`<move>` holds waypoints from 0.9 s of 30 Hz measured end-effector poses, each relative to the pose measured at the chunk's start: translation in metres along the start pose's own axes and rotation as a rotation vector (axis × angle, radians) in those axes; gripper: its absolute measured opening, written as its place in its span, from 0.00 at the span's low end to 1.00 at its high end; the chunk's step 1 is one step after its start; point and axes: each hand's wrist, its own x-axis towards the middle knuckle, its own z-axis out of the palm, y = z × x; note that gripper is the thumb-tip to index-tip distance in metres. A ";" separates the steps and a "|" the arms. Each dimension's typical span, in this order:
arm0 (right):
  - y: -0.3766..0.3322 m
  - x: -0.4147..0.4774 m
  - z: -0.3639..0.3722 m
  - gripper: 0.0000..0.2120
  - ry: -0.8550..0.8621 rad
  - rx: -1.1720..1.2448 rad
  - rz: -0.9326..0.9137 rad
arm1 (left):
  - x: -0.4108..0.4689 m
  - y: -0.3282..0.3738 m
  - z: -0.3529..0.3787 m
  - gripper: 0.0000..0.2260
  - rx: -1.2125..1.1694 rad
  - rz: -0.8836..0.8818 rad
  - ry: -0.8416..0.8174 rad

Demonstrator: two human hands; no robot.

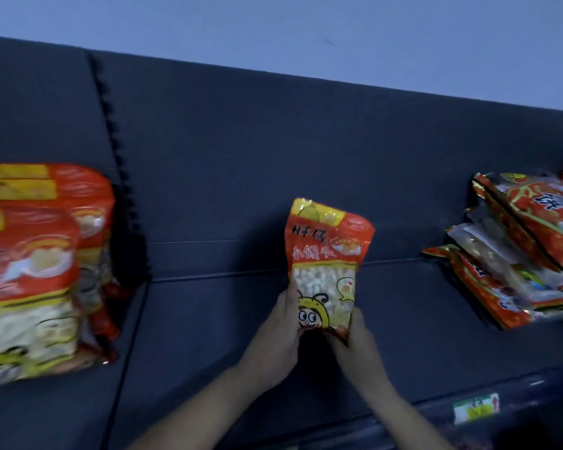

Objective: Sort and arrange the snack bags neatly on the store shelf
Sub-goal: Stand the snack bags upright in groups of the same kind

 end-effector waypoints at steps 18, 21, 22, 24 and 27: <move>-0.131 -0.096 0.228 0.16 -0.221 -0.159 -0.354 | -0.235 -0.098 -0.186 0.46 -0.111 -0.288 0.369; -0.147 -0.097 0.243 0.15 -0.203 -0.185 -0.400 | -0.246 -0.109 -0.203 0.49 -0.034 -0.284 0.388; -0.153 -0.098 0.247 0.15 -0.163 -0.193 -0.425 | -0.248 -0.112 -0.207 0.50 -0.002 -0.284 0.398; -0.159 -0.097 0.257 0.15 -0.098 -0.283 -0.500 | -0.251 -0.121 -0.212 0.52 0.058 -0.321 0.410; -0.158 -0.096 0.272 0.22 -0.105 -0.499 -0.535 | -0.254 -0.134 -0.215 0.58 0.217 -0.468 0.426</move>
